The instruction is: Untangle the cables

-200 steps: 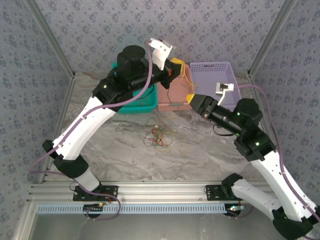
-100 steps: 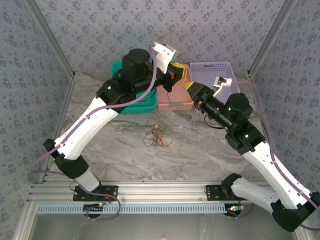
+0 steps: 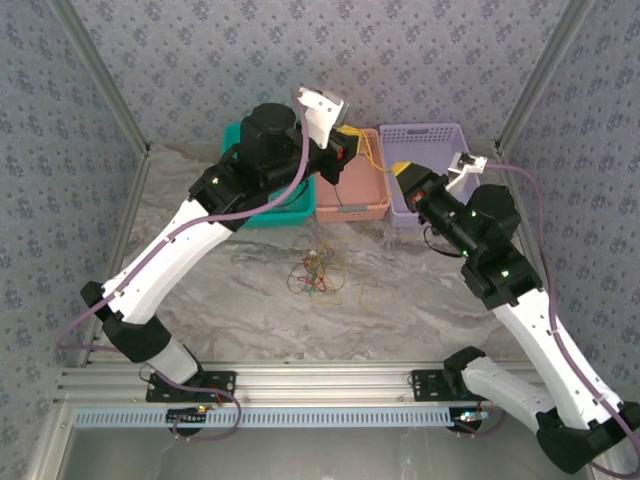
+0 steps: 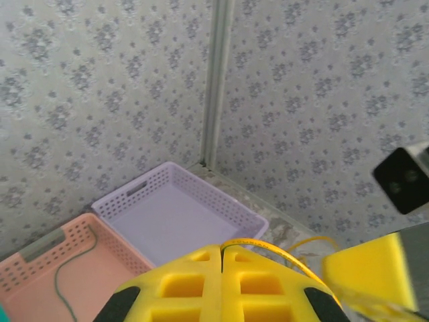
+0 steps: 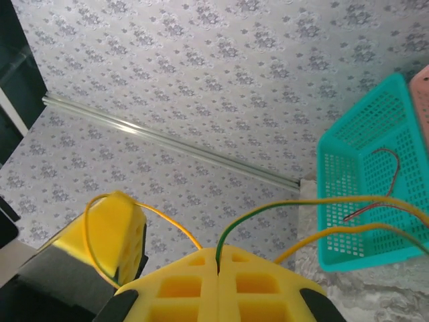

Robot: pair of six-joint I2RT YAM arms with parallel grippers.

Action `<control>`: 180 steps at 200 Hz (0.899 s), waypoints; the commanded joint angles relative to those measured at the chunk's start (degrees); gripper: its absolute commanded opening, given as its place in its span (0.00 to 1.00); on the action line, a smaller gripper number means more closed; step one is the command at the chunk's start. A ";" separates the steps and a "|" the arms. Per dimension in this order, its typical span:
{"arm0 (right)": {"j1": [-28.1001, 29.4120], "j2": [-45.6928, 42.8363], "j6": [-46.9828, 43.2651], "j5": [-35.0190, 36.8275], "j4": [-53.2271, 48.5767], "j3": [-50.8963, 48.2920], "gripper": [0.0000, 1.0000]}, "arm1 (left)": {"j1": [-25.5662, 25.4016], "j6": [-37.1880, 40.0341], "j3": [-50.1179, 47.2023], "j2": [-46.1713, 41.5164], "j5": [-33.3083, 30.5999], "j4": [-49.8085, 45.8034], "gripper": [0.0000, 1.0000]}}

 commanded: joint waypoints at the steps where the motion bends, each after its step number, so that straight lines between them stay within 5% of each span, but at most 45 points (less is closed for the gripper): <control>1: -3.81 -1.36 -1.00 -4.20 -3.72 3.76 0.00 | -0.39 0.50 -2.67 -2.77 -4.23 2.34 0.00; 39: -8.78 3.51 -2.14 -11.81 -4.37 11.08 0.00 | -1.72 -1.27 -6.31 -3.09 -0.87 3.79 0.00; 62: -9.41 6.68 -3.39 -14.05 -5.19 15.01 0.00 | -2.32 -3.70 -9.73 -3.64 0.43 5.19 0.13; 80: -9.64 8.30 -5.20 -14.64 -6.75 17.44 0.00 | -2.49 -4.66 -13.70 -4.86 0.48 8.22 0.06; 144: -11.15 9.88 -9.32 -15.36 -11.65 20.59 0.00 | -2.58 -3.64 -15.63 -7.19 -5.60 7.18 0.00; 180: -10.76 8.50 -9.58 -16.09 -14.07 18.95 0.00 | -2.60 0.61 -12.62 -7.01 -17.07 6.12 0.00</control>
